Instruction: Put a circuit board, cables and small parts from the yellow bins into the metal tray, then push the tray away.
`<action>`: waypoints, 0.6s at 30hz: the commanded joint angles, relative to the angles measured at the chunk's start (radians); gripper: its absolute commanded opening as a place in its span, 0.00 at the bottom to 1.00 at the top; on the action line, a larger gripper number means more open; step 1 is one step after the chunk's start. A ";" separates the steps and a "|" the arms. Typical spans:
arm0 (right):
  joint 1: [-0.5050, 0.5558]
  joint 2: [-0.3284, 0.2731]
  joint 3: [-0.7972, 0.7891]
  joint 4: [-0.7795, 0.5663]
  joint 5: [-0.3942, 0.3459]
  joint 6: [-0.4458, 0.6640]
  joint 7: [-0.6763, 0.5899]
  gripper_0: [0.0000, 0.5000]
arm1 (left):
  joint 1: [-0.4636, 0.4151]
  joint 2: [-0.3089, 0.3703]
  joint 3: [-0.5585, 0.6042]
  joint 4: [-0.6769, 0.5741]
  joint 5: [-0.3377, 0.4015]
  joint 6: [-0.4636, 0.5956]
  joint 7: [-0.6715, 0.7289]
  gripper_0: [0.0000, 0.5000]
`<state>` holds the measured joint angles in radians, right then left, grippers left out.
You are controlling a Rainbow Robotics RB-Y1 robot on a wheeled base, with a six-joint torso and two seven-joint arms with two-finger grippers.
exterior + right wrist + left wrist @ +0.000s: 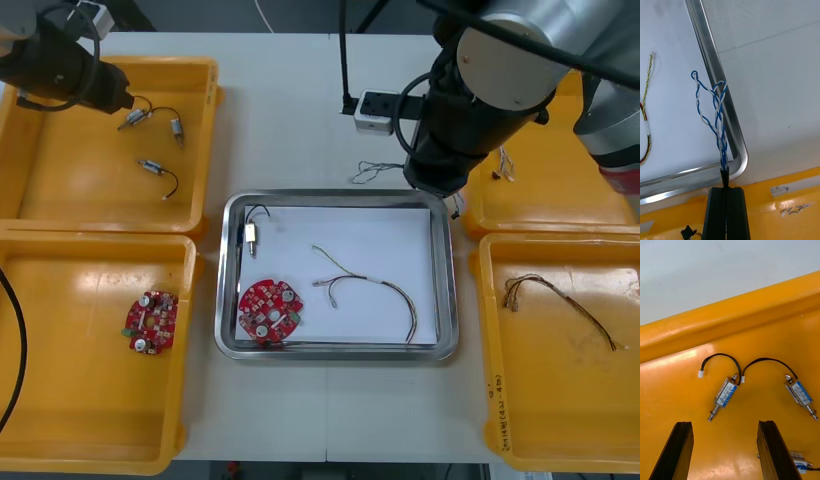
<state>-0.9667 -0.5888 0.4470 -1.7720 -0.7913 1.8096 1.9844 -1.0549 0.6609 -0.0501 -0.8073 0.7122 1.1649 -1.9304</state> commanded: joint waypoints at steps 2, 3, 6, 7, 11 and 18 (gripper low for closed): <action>0.049 0.044 0.052 -0.029 0.055 -0.090 0.011 0.00 | -0.065 0.012 0.027 0.096 0.067 -0.122 -0.110 1.00; 0.057 0.046 0.064 -0.029 0.067 -0.113 0.039 0.00 | -0.068 0.006 0.027 0.120 0.079 -0.149 -0.128 1.00; 0.082 0.046 0.095 -0.029 0.096 -0.159 0.100 0.00 | -0.079 -0.012 0.027 0.172 0.090 -0.198 -0.173 1.00; 0.088 0.046 0.098 -0.029 0.101 -0.167 0.113 0.00 | -0.082 -0.017 0.027 0.181 0.089 -0.206 -0.179 1.00; 0.125 0.046 0.121 -0.029 0.116 -0.214 0.198 0.00 | -0.093 -0.037 0.027 0.235 0.089 -0.252 -0.206 1.00; 0.155 0.047 0.164 -0.029 0.150 -0.253 0.292 0.00 | -0.094 -0.066 0.027 0.263 0.089 -0.274 -0.211 1.00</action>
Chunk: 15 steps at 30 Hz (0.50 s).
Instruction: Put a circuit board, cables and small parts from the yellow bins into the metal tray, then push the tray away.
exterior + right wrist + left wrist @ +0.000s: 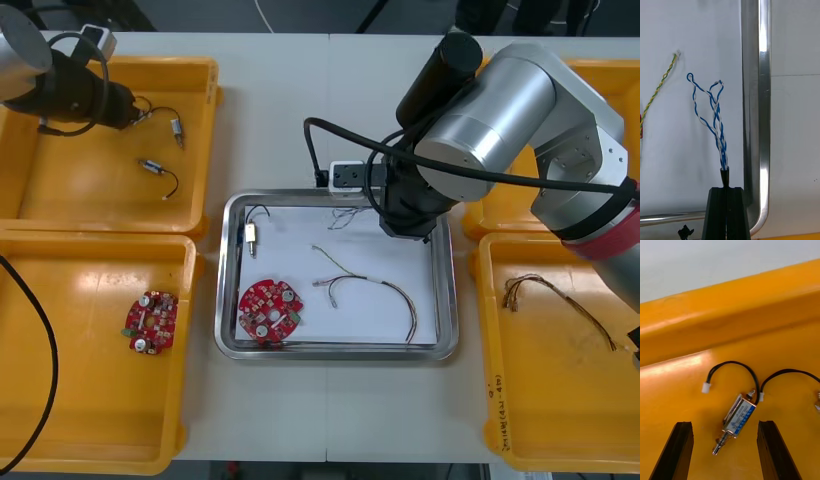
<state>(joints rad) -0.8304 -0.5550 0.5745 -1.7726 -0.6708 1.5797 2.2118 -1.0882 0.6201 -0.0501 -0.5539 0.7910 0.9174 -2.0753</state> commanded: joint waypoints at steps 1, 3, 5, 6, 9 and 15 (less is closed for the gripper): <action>0.024 0.013 0.048 -0.028 0.045 -0.029 0.066 0.00 | -0.061 -0.029 0.027 0.018 0.010 -0.035 -0.069 1.00; 0.025 0.013 0.073 -0.028 0.065 -0.044 0.065 0.00 | -0.061 -0.036 0.019 0.022 0.010 -0.049 -0.077 1.00; 0.025 0.013 0.102 -0.028 0.091 -0.061 0.055 0.00 | -0.061 -0.037 0.004 0.023 0.010 -0.063 -0.080 1.00; 0.025 0.013 0.107 -0.027 0.094 -0.066 0.054 0.00 | -0.061 -0.039 -0.001 0.022 0.010 -0.064 -0.080 1.00; 0.025 0.013 0.123 0.005 0.091 -0.099 0.054 0.00 | -0.059 -0.040 -0.013 0.023 0.011 -0.075 -0.081 1.00; 0.025 0.015 0.146 0.084 0.071 -0.187 0.062 0.00 | -0.056 -0.042 -0.042 0.023 0.010 -0.115 -0.089 1.00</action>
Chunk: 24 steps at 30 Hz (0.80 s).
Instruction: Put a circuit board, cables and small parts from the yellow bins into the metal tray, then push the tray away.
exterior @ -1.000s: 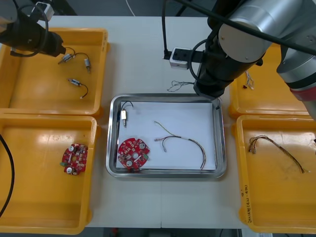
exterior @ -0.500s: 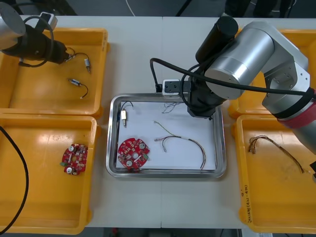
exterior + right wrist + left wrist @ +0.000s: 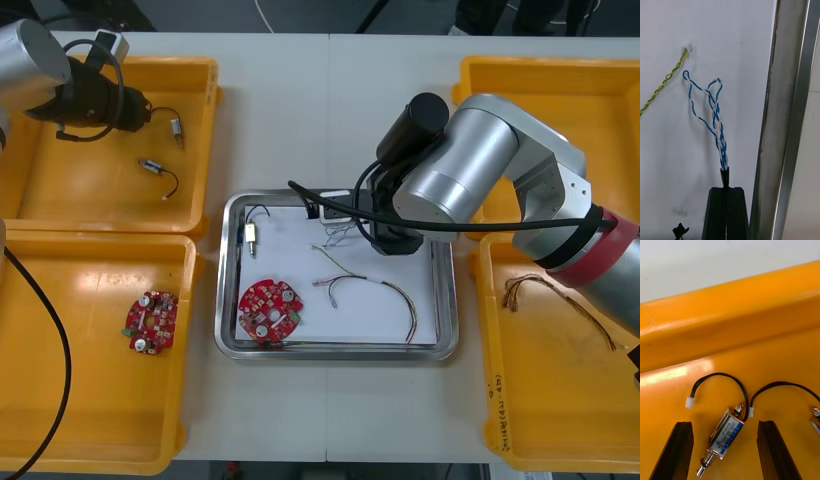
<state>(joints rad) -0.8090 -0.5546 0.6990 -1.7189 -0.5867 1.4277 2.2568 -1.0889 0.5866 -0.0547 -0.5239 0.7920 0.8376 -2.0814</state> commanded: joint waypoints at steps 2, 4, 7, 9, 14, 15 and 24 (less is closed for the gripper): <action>0.004 0.016 0.028 0.035 -0.012 -0.036 0.017 0.00 | -0.052 -0.007 -0.042 -0.007 0.007 -0.046 -0.086 1.00; 0.004 0.016 0.034 0.035 -0.012 -0.030 0.013 0.00 | -0.046 -0.007 -0.050 -0.004 0.007 -0.054 -0.089 1.00; 0.004 0.016 0.034 0.035 -0.012 -0.010 0.012 0.00 | -0.042 -0.007 -0.051 -0.002 0.007 -0.057 -0.092 1.00; 0.004 0.016 0.034 0.035 -0.012 -0.006 0.010 0.00 | -0.040 -0.007 -0.051 -0.002 0.009 -0.057 -0.094 1.00; 0.004 0.027 0.033 0.035 -0.010 -0.006 0.009 0.77 | -0.028 -0.007 -0.065 -0.004 0.009 -0.061 -0.097 1.00; 0.004 0.028 0.034 0.033 -0.010 -0.006 0.009 0.88 | -0.026 -0.007 -0.065 -0.004 0.009 -0.061 -0.098 1.00; 0.002 0.035 0.034 0.016 -0.005 -0.001 0.003 1.00 | -0.002 -0.007 -0.126 -0.004 0.024 -0.106 -0.100 1.00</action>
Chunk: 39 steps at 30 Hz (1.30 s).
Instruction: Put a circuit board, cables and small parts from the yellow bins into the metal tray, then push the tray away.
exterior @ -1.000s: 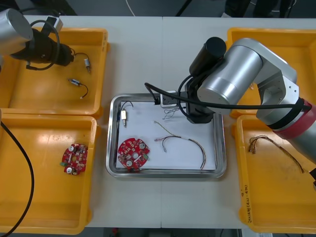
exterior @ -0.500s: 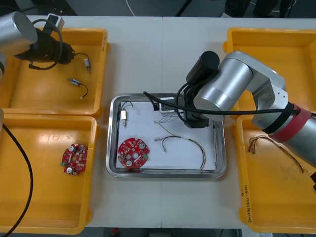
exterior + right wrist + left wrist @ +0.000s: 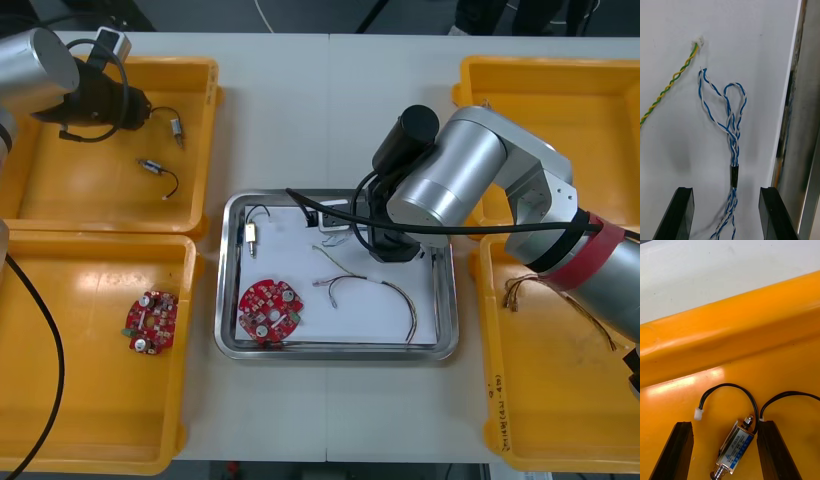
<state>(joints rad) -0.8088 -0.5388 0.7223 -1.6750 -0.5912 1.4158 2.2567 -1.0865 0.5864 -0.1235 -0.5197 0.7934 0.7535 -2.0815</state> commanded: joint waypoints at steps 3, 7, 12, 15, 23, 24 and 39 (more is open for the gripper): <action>0.002 0.019 0.006 -0.045 0.002 0.018 0.003 1.00 | 0.002 -0.007 -0.062 -0.008 0.024 -0.020 -0.100 1.00; 0.002 0.022 -0.020 -0.071 0.004 0.055 -0.003 1.00 | 0.014 -0.007 -0.062 -0.008 0.027 -0.022 -0.103 1.00; 0.003 0.034 -0.087 -0.120 -0.002 0.149 -0.011 1.00 | 0.022 -0.005 -0.062 -0.008 0.027 -0.022 -0.106 1.00; 0.003 0.051 -0.161 -0.170 -0.019 0.255 -0.019 1.00 | 0.022 -0.005 -0.062 -0.006 0.027 -0.020 -0.108 0.74; 0.037 0.076 -0.325 -0.304 -0.035 0.492 -0.120 1.00 | 0.025 -0.005 -0.062 -0.008 0.029 -0.020 -0.108 0.00; 0.042 0.079 -0.346 -0.324 -0.033 0.504 -0.140 1.00 | 0.023 -0.005 -0.062 -0.006 0.029 -0.017 -0.108 0.00; 0.174 0.051 -0.643 -0.505 0.001 0.504 -0.465 1.00 | 0.023 0.052 -0.050 -0.089 0.089 0.144 -0.085 0.00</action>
<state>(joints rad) -0.6808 -0.4745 0.1486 -2.1415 -0.5927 1.9165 1.8430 -1.0795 0.5925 -0.1816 -0.5508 0.8722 0.8531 -2.0815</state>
